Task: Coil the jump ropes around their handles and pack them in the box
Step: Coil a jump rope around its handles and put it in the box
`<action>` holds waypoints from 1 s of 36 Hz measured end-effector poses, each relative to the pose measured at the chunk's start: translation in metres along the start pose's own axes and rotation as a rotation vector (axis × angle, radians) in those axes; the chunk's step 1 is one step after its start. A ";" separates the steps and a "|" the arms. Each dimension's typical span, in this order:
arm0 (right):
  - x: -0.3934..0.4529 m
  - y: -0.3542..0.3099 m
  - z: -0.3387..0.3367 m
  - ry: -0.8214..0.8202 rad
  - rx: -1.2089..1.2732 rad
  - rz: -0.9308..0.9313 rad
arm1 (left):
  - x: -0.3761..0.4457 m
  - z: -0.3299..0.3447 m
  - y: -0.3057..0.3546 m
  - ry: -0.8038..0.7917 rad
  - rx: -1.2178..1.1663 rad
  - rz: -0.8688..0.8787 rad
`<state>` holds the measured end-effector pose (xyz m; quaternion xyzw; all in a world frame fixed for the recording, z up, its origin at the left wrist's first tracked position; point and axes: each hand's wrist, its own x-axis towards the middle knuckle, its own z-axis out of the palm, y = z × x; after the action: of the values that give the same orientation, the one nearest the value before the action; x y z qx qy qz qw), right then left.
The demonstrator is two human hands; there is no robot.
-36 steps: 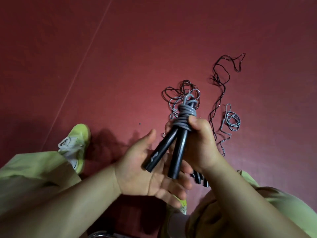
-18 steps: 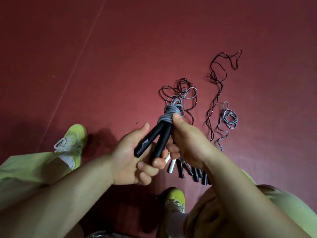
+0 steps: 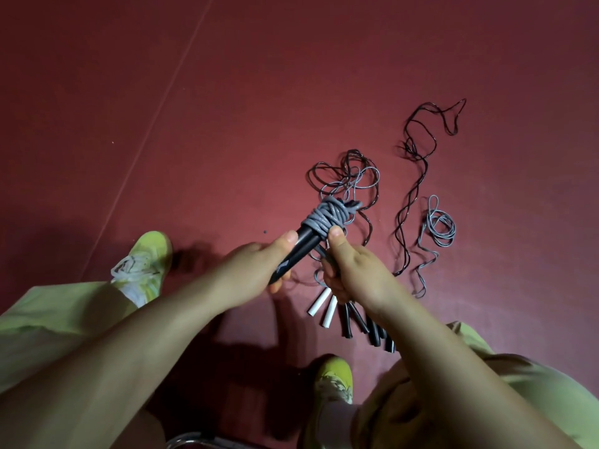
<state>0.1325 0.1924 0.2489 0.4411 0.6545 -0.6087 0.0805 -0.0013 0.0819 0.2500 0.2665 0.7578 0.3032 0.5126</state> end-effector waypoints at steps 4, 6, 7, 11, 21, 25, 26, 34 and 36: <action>-0.004 -0.005 0.001 -0.046 0.053 0.058 | 0.004 -0.006 -0.005 0.033 0.241 -0.045; -0.006 -0.004 0.001 -0.074 0.074 0.099 | 0.005 -0.008 -0.006 0.023 0.285 -0.075; -0.006 -0.004 0.002 -0.080 0.080 0.108 | 0.004 -0.008 -0.005 0.027 0.305 -0.075; -0.003 -0.001 0.003 -0.073 0.110 0.133 | 0.002 -0.006 -0.002 0.071 0.333 -0.044; -0.005 -0.010 0.005 -0.057 0.250 0.112 | -0.002 -0.010 0.000 -0.029 0.251 -0.017; -0.003 -0.011 0.004 -0.059 0.352 -0.024 | -0.010 -0.007 0.003 -0.380 -0.310 -0.072; -0.003 -0.012 0.004 -0.069 0.401 -0.051 | -0.012 -0.007 0.004 -0.518 -0.488 -0.134; -0.009 -0.028 0.004 -0.078 0.408 -0.175 | -0.029 0.005 0.010 -0.994 -1.319 -0.197; -0.013 -0.031 0.005 -0.040 0.298 -0.140 | -0.035 -0.001 0.018 -0.856 -1.203 -0.233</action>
<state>0.1176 0.1854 0.2785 0.3890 0.5845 -0.7119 -0.0154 0.0106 0.0690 0.2849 -0.0471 0.2188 0.4789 0.8488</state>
